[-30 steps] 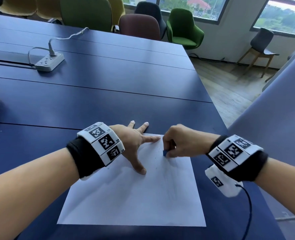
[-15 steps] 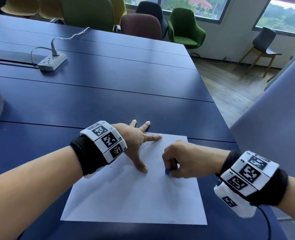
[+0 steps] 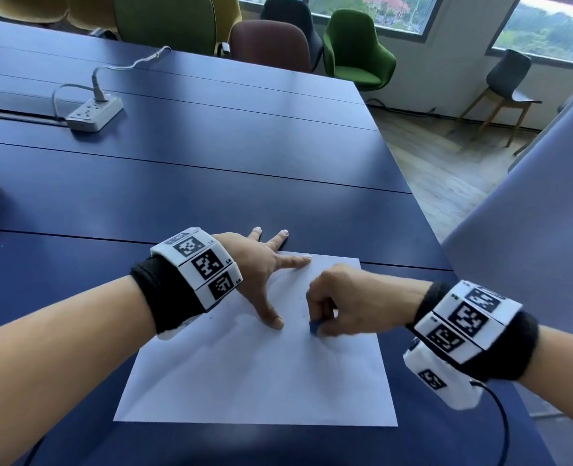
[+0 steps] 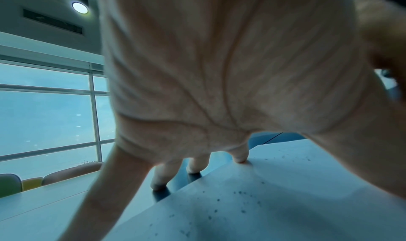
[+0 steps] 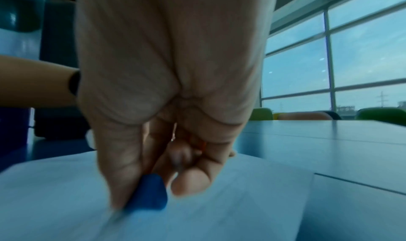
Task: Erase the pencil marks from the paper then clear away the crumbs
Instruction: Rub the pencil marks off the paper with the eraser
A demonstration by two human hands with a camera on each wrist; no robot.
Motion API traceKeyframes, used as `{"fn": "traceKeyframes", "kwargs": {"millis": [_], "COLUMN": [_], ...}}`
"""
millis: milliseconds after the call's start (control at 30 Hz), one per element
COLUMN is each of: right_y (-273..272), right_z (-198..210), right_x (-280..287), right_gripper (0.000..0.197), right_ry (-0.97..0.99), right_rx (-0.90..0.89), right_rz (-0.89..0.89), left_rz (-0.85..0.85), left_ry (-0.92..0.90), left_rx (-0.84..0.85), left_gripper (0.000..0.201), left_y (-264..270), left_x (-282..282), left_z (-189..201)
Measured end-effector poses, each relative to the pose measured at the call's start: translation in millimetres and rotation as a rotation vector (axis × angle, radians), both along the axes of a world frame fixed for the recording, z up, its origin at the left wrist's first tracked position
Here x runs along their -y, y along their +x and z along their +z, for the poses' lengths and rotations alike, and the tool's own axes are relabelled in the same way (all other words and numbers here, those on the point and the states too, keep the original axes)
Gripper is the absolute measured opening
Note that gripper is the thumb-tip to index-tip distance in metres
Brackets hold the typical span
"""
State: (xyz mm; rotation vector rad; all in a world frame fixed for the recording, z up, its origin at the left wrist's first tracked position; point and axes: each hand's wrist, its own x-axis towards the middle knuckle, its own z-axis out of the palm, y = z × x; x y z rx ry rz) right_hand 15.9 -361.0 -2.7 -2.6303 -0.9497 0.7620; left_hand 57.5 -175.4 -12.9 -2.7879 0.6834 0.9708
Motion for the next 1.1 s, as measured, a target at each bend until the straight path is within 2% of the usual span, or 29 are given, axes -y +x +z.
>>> {"fn": "traceKeyframes", "kwargs": {"millis": [100, 233, 367, 533, 700, 867, 1000, 1100], "right_y": [-3.3, -18.1, -2.0, -21.1, -14.8, -38.0, -23.4, -38.1], "right_z": [-3.7, 3.0, 0.8, 4.3, 1.1, 7.3, 3.5, 3.8], "right_x": [3.4, -5.9, -8.0, -4.9, 0.4, 3.5, 9.4, 10.2], "right_gripper": [0.012, 0.007, 0.006, 0.003, 0.003, 0.003, 0.005, 0.004], "right_ry": [0.056, -0.02, 0.053, -0.036, 0.022, -0.065, 0.015, -0.015], "right_rx": [0.064, -0.041, 0.108, -0.051, 0.089, -0.104, 0.067, 0.001], "right_rz": [-0.012, 0.129, 0.027, 0.14, 0.017, 0.119, -0.011, 0.057], "left_rz": [-0.003, -0.001, 0.002, -0.001, -0.001, -0.001, 0.0, -0.001], "left_ry": [0.006, 0.008, -0.001, 0.005, 0.004, 0.01, 0.009, 0.013], "left_rx": [0.011, 0.018, 0.01, 0.018, 0.017, 0.018, 0.015, 0.018], "left_gripper": [0.119, 0.12, 0.12, 0.12, 0.119, 0.119, 0.12, 0.119], "left_y": [-1.5, -2.0, -1.0, -0.8, -1.6, -2.6, -1.1, -1.2], "left_x": [0.4, -0.5, -0.5, -0.2, -0.1, -0.4, -0.2, 0.0], "left_z": [0.8, 0.5, -1.0, 0.2, 0.9, 2.3, 0.9, 1.4]}}
